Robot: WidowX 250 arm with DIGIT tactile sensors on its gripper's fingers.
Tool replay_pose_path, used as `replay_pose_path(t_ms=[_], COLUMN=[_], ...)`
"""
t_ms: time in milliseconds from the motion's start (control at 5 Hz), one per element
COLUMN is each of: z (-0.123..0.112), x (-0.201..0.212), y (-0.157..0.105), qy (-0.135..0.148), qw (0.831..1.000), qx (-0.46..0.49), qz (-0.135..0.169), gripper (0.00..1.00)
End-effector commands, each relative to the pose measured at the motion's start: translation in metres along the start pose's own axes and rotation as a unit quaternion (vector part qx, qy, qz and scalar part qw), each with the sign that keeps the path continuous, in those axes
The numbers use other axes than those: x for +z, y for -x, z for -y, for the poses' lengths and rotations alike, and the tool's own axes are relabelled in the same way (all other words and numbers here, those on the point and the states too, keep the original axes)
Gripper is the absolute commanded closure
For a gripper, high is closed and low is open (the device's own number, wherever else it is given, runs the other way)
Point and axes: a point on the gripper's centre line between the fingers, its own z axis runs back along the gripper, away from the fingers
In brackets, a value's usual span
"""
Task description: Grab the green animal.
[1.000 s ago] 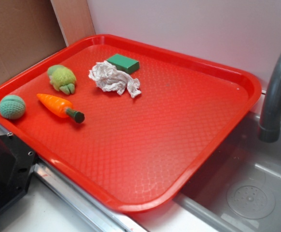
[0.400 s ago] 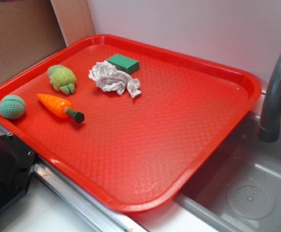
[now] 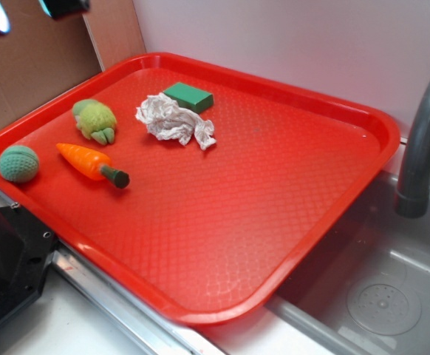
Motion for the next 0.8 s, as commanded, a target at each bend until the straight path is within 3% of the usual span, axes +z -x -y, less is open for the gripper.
replay_pose_path(t_ms=[0,600], z=[-0.019,-0.01], x=[-0.034,-0.101], y=[-0.042,-0.065], qy=[0.036,0.014], qw=[0.987,0.978], qx=[0.144,0.175], qz=[0.066,0.111], gripper=[0.0,0.0])
